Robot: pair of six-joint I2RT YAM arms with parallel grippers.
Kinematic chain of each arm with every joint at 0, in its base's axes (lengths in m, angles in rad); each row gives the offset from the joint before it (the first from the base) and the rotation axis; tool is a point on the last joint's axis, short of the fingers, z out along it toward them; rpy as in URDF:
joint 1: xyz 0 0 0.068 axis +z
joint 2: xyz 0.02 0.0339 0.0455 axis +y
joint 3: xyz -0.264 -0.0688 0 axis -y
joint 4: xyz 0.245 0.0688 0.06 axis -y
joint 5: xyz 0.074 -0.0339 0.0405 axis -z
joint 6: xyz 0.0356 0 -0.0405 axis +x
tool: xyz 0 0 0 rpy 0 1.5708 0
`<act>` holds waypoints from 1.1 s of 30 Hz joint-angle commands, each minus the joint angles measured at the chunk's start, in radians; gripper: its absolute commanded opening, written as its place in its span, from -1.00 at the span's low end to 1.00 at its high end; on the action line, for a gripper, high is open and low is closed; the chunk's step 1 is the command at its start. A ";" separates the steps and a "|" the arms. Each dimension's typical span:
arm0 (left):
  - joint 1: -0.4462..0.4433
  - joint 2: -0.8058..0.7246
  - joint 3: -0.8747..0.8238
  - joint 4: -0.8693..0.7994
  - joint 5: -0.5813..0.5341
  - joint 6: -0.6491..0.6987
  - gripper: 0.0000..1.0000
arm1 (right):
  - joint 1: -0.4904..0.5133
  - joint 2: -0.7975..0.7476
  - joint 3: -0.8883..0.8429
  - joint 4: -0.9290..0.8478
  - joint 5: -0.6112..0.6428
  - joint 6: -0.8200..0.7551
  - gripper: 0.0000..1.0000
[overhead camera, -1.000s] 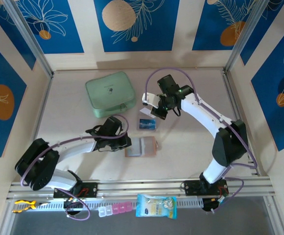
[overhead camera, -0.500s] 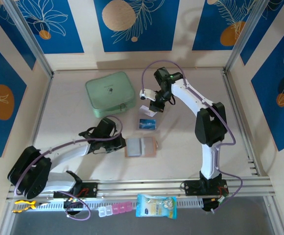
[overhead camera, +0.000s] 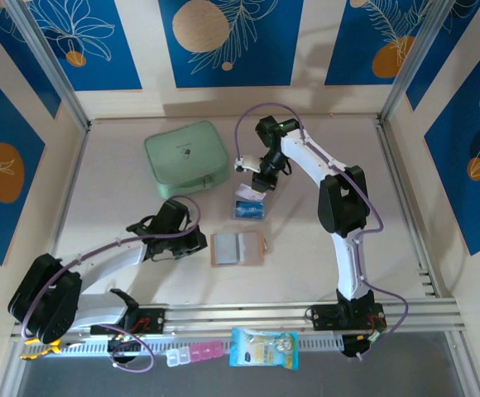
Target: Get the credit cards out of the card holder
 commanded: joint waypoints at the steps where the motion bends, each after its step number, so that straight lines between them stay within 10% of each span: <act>1: 0.017 -0.019 -0.015 -0.032 -0.001 0.015 -0.85 | 0.005 0.036 0.049 -0.082 -0.011 -0.040 -1.00; 33: 0.041 -0.034 -0.050 0.004 0.010 0.003 -0.86 | 0.054 -0.007 -0.001 0.015 0.162 -0.008 -0.65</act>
